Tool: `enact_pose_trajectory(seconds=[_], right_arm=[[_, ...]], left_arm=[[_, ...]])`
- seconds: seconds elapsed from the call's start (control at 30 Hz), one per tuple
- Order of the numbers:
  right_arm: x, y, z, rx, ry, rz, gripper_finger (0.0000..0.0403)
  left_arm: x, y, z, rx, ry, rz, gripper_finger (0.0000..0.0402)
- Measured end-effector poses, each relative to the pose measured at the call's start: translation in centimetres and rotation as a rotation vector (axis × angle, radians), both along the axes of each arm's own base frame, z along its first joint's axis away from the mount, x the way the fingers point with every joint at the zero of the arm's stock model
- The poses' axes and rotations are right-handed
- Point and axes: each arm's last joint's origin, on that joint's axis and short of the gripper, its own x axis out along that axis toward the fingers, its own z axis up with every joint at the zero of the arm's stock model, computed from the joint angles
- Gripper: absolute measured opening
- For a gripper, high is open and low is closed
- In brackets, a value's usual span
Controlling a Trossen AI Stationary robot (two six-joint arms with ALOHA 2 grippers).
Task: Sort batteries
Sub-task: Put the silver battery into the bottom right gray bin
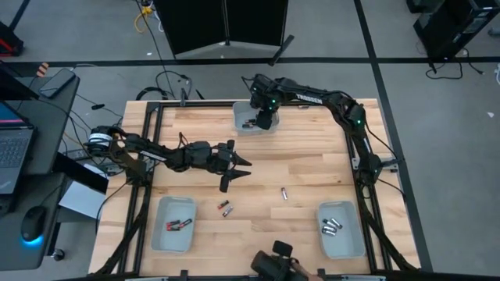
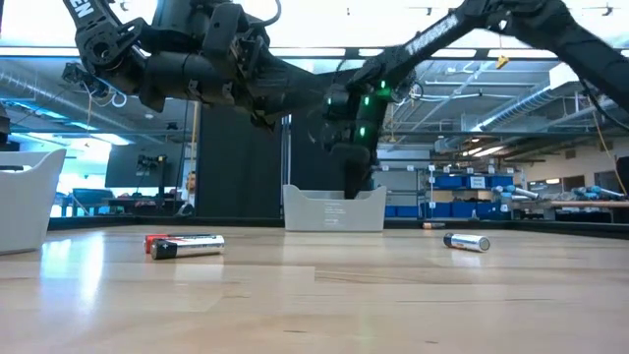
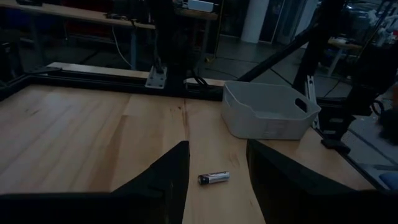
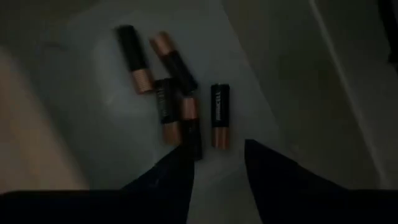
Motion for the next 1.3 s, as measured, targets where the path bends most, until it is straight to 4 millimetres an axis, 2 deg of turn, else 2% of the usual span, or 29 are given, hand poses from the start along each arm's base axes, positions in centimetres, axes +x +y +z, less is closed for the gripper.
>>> enact_pose_trajectory(seconds=[0.07,0.17,0.27,0.3,0.47,0.6,0.73,0.83,1.03,1.17,1.3], right_arm=[[-0.1,1.2,1.8,-0.012,-0.014,0.025,0.0138],[-0.7,3.0,4.0,-0.028,-0.046,0.07,0.0087],[-1.7,4.5,4.4,-0.026,-0.075,0.052,0.002],[-2.2,5.2,4.3,-0.024,-0.08,0.047,0.0012],[-4.5,9.8,3.6,-0.029,-0.192,0.015,0.0022],[-6.3,14.4,3.0,-0.052,-0.275,-0.015,0.0008],[-7.9,18.9,3.1,-0.084,-0.356,-0.043,0.0017],[-8.8,21.8,3.3,-0.1,-0.415,-0.041,0.0024],[-9.9,25.9,4.2,-0.138,-0.475,-0.015,0.0009],[-10.1,27.5,4.8,-0.157,-0.516,0.019,0.0013],[-10.1,28.2,4.9,-0.154,-0.537,0.013,0.0024]], left_arm=[[0.0,0.0,0.0,0.0,0.005,0.0,0.0167],[-0.2,0.0,-0.3,-0.009,0.059,0.0,0.0156],[-0.8,-0.3,-0.1,-0.028,0.149,0.012,0.0132],[-1.1,-0.6,0.0,-0.026,0.178,0.021,0.0122],[-2.5,-2.4,1.0,-0.007,0.268,0.013,0.0067],[-3.3,-3.9,1.7,-0.042,0.367,-0.01,0.0025],[-3.6,-5.8,1.7,-0.083,0.528,0.001,0.0006],[-3.7,-7.4,1.6,-0.094,0.634,0.059,0.0011],[-2.9,-10.3,1.6,-0.17,0.67,0.085,0.0056],[-2.6,-12.1,0.7,-0.197,0.714,0.068,0.0088],[-1.8,-13.6,-0.3,-0.18,0.768,0.064,0.0118]])
